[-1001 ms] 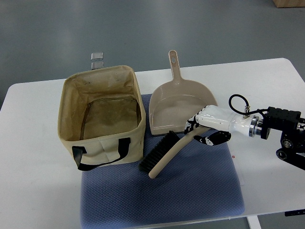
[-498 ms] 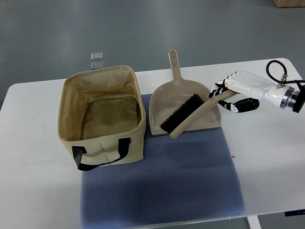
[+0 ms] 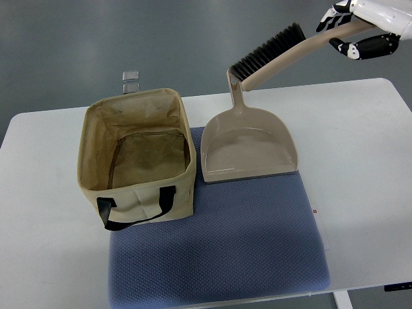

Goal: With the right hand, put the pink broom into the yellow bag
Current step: 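Lift the brush with the right hand and carry it over the bag, then lower the brush into the bag and open the right hand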

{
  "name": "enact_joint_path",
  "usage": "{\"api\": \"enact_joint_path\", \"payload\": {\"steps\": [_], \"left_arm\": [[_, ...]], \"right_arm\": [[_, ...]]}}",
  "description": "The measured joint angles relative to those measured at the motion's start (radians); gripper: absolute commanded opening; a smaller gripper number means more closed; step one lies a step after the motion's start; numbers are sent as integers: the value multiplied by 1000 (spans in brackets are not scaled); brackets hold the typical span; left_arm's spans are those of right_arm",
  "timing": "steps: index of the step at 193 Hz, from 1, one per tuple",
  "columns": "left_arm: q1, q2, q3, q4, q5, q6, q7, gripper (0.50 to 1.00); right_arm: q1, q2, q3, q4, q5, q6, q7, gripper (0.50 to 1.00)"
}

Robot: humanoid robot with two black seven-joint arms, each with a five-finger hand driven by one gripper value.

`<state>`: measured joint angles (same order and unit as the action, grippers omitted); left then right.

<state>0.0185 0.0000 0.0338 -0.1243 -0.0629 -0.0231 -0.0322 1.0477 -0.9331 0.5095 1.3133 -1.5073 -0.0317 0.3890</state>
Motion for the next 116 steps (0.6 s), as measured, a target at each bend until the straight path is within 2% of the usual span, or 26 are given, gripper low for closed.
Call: {"api": "enact_joint_path", "payload": {"steps": [69, 108, 116], "left_arm": [[0, 0, 0, 0, 0, 0, 0, 1000], [0, 0, 0, 0, 0, 0, 0, 1000], [0, 0, 0, 0, 0, 0, 0, 1000]], "right_arm": [[101, 287, -5, 0, -99, 62, -21, 500], [102, 377, -40, 1, -137, 57, -37, 500], [102, 389, -42, 1, -138, 53, -37, 549]]}}
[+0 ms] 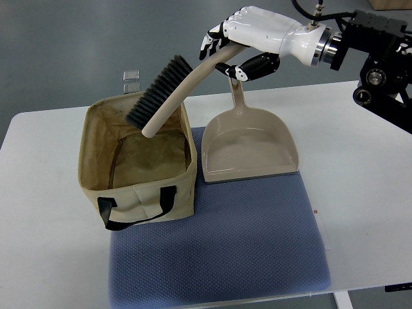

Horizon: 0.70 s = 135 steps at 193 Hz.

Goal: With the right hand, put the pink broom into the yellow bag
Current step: 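Lower the brush into the bag and open the right hand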

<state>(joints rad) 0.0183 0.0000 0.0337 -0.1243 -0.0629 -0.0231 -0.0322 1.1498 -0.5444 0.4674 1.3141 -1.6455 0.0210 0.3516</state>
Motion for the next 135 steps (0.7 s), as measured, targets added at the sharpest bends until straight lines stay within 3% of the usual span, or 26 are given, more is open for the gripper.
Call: {"api": "enact_joint_path", "payload": {"steps": [6, 7, 9, 10, 11, 12, 13, 16, 20, 33, 135], "left_arm": [[0, 0, 0, 0, 0, 0, 0, 1000], [0, 0, 0, 0, 0, 0, 0, 1000], [0, 0, 0, 0, 0, 0, 0, 1000], [0, 0, 0, 0, 0, 0, 0, 1000], [0, 0, 0, 0, 0, 0, 0, 1000], [0, 0, 0, 0, 0, 0, 0, 1000], [0, 0, 0, 0, 0, 0, 0, 1000], [0, 0, 0, 0, 0, 0, 0, 1000], [0, 0, 0, 0, 0, 0, 0, 1000], [0, 0, 0, 0, 0, 0, 0, 1000], [0, 0, 0, 0, 0, 0, 0, 1000]], "right_arm": [[-1, 9, 0, 0, 0, -2, 0, 596], [-1, 11, 0, 0, 0, -2, 0, 625], [-2, 14, 0, 0, 0, -3, 0, 625], [-2, 16, 0, 0, 0, -3, 0, 662], [-3, 17, 0, 0, 0, -3, 0, 662], [-3, 19, 0, 1, 0, -4, 0, 704], [-3, 20, 0, 1, 0, -4, 0, 705], [-4, 26, 0, 1, 1, -5, 0, 778], [-5, 30, 0, 2, 2, -7, 0, 833], [-7, 37, 3, 3, 8, -22, 2, 928], [-39, -42, 16, 4, 146, -165, 14, 926]]}}
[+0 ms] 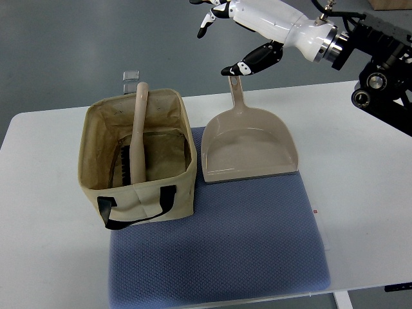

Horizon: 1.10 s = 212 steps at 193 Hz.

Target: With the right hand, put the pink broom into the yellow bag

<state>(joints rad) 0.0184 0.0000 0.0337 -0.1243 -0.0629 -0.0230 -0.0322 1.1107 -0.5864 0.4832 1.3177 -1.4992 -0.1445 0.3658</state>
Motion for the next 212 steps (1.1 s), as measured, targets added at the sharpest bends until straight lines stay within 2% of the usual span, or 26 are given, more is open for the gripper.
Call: {"api": "enact_joint_path", "payload": {"steps": [40, 88, 151, 172, 212], "left_arm": [[0, 0, 0, 0, 0, 0, 0, 1000], [0, 0, 0, 0, 0, 0, 0, 1000], [0, 0, 0, 0, 0, 0, 0, 1000], [0, 0, 0, 0, 0, 0, 0, 1000], [0, 0, 0, 0, 0, 0, 0, 1000]], "right_arm": [[-51, -66, 25, -2, 242, -12, -7, 926], [-209, -95, 149, -13, 565, -7, -16, 926], [-357, -70, 250, -150, 1002, 1, -18, 928], [-380, -53, 253, -209, 1141, 24, -18, 928], [-432, -2, 271, -297, 1277, 119, -18, 930]]}}
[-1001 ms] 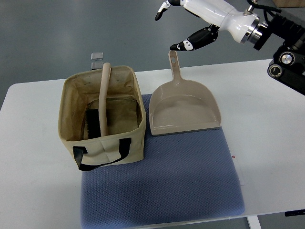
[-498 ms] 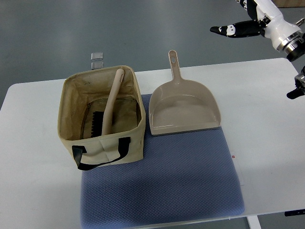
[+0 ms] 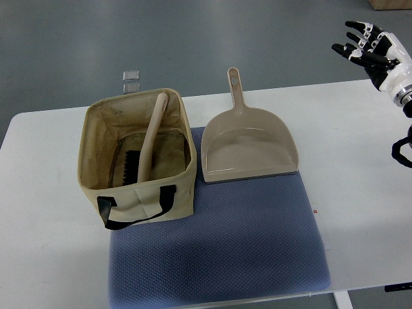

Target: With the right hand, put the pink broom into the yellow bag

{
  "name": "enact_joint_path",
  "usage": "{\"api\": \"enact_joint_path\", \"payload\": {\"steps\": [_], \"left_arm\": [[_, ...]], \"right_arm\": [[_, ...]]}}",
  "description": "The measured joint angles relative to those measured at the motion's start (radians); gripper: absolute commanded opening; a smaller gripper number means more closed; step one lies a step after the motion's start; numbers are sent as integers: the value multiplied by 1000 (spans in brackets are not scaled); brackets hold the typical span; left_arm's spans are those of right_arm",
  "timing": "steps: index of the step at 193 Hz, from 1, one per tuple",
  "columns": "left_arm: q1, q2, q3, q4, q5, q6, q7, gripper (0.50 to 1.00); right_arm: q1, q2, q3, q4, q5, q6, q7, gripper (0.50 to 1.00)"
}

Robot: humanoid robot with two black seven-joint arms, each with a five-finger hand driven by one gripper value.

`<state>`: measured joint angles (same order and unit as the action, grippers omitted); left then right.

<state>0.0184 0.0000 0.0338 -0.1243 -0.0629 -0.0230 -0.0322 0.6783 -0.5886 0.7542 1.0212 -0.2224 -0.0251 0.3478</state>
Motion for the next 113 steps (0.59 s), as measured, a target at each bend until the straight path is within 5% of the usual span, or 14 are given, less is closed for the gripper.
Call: {"api": "enact_joint_path", "payload": {"steps": [113], "left_arm": [[0, 0, 0, 0, 0, 0, 0, 1000]], "right_arm": [[-133, 198, 78, -51, 2, 16, 14, 930]]}}
